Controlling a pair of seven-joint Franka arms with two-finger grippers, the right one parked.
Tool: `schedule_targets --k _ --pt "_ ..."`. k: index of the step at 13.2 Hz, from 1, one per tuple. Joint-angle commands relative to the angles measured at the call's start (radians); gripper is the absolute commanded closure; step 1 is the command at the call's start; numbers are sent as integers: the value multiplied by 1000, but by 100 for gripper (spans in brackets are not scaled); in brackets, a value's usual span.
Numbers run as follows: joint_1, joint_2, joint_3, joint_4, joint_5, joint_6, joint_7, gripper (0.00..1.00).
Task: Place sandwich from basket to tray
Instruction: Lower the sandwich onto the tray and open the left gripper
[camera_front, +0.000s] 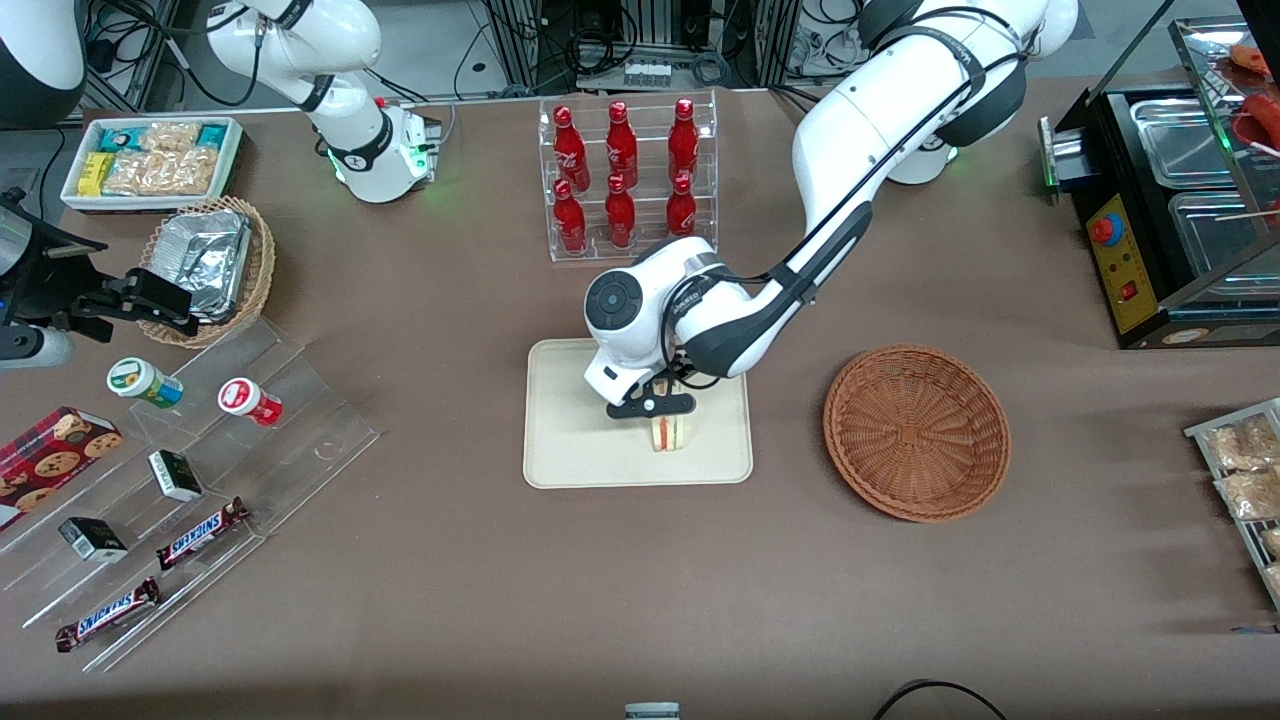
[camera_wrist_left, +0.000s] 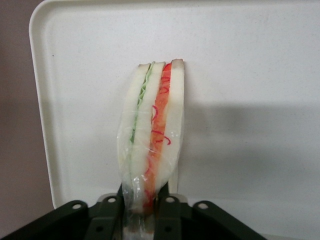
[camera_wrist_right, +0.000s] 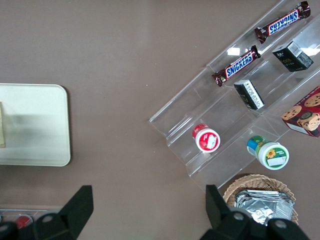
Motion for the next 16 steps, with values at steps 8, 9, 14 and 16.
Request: schedule_targets --k 8,9,14,16 --pt "9 -207 -7 36 -39 -197 -81 1" --pt "12 -250 -4 36 -62 -220 -78 1" --pt "181 -453 -9 25 -190 -373 48 1" --pt "253 -513 -10 20 -230 -467 74 1"
